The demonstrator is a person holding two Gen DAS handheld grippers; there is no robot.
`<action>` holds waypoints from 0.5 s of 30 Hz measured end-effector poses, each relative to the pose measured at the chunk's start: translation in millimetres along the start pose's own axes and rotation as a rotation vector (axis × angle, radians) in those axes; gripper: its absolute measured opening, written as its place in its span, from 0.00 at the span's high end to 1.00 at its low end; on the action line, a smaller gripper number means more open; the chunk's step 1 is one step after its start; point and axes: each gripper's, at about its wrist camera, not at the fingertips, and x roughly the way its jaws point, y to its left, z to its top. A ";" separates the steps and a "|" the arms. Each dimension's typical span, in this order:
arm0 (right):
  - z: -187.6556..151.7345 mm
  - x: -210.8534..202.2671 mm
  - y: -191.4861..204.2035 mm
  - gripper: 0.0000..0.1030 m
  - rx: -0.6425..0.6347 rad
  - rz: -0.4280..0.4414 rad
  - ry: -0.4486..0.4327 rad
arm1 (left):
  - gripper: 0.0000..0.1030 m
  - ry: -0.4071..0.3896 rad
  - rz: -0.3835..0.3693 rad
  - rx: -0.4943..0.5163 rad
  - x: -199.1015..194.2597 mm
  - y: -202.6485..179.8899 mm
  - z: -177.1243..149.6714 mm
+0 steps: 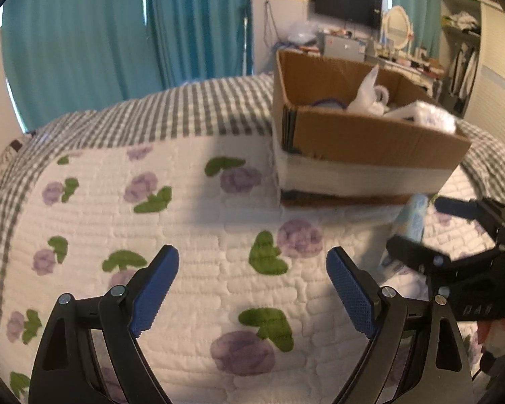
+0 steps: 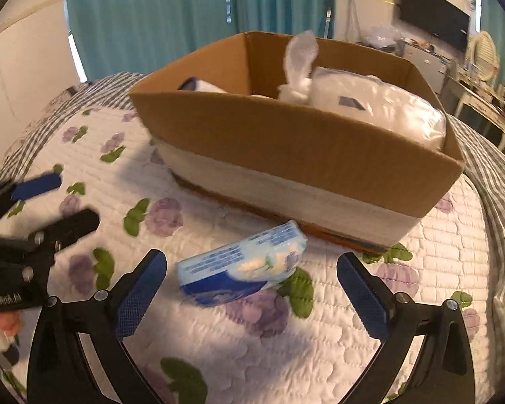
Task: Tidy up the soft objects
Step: 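Grasp the blue-and-white tissue pack on the bed with the right tool, then carry the tissue pack over the box and release it inside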
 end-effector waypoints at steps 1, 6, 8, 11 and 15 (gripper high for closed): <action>1.0 1.5 -0.4 0.01 0.001 0.001 0.010 | 0.12 0.002 0.000 -0.002 0.0 -0.1 -0.5; 0.7 6.2 -1.6 0.08 0.012 0.010 0.026 | 0.12 0.002 0.009 -0.016 -0.1 -1.1 -6.4; 0.5 4.6 -5.2 0.17 0.038 0.039 0.028 | 0.12 0.006 0.026 -0.021 2.5 0.3 -9.1; 0.9 -1.7 -5.1 0.27 0.024 0.047 0.016 | 0.12 0.026 0.033 -0.028 7.4 2.9 -12.0; -1.7 -4.0 -1.5 0.37 0.001 0.059 0.010 | 0.12 0.021 0.038 -0.026 9.5 4.2 -12.9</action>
